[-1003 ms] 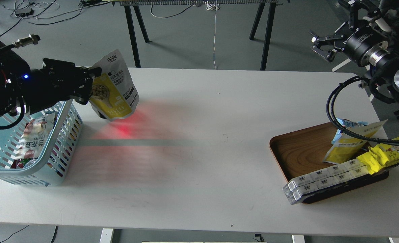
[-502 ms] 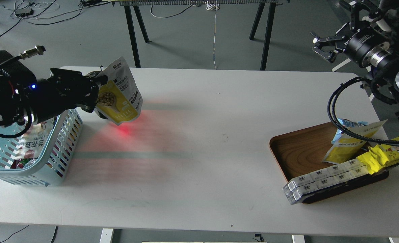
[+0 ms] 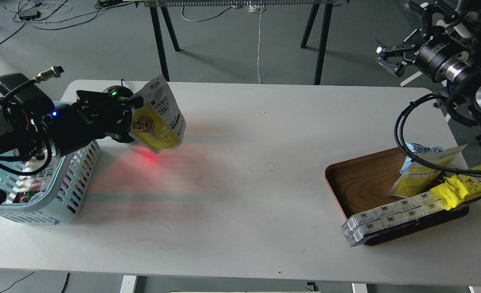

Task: Scan snack and place in basket
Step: 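Hold the packet against the scanner's red window with the left gripper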

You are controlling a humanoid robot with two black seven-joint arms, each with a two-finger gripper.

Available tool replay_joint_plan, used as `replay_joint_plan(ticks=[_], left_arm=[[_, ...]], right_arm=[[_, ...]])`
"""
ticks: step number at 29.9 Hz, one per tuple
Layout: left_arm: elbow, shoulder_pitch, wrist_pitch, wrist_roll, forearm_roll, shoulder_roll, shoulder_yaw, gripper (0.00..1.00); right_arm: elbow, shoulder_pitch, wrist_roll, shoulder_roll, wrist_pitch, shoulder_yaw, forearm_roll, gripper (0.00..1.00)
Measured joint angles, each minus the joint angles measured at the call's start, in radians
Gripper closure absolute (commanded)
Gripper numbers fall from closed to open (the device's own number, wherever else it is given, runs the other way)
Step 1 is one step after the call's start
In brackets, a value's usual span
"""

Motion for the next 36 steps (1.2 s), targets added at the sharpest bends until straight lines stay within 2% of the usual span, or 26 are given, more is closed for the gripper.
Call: replay_joint_plan(ticks=[9,15,20,36], left_arm=[[-0.004,0.019,-0.032,-0.016,0.002,0.007,0.002,1.00],[-0.016,0.021,-0.127,-0.041,0.007,0.041,-0.009,1.00],[-0.017,0.000,-0.146,-0.055,0.020,0.050,-0.011,1.00],[-0.019,-0.090,-0.260,-0.065,0.087,0.051,-0.006,1.00]], right_arm=[[0.000,0.000,-0.002,0.000,0.000,-0.012,0.000,0.02],[0.001,0.003,-0.002,0.002,-0.001,-0.031,0.000,0.02],[0.001,0.003,-0.002,0.003,-0.001,-0.031,0.000,0.02],[0.000,0.007,-0.002,0.003,-0.002,-0.031,0.000,0.02]])
